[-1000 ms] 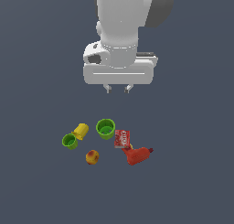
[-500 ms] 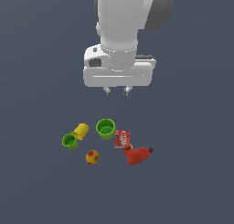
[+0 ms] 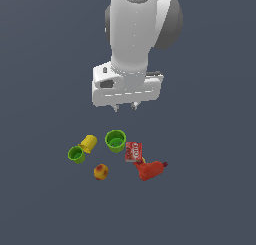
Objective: Pick up a designated object from a clutter of objects.
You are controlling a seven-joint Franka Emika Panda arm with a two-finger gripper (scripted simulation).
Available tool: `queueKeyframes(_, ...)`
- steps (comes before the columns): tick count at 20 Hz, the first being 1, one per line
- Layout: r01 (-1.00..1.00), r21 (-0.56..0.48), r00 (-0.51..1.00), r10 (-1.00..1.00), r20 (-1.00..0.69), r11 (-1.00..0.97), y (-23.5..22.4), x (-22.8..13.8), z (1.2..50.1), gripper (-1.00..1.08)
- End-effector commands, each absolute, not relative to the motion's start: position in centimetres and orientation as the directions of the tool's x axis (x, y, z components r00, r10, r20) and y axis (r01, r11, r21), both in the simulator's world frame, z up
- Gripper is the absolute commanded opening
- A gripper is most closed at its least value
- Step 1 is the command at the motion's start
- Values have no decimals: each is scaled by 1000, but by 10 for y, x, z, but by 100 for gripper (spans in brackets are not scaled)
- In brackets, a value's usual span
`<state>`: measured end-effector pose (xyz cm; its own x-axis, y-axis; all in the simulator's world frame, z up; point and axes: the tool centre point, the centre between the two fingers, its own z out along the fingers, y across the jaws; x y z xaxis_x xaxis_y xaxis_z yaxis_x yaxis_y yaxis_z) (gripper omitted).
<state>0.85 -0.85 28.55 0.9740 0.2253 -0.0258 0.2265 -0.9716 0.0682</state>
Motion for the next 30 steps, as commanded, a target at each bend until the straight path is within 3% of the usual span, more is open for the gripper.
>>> queueKeyframes(1,294,82,956,291,-41,-952,-12,8,273,28)
queueKeyframes(13,641,108,766,626,-144,-760,-26,0,207,28)
queueKeyframes(30,950,16,306,917,-257,-312,-35,-23,124,28)
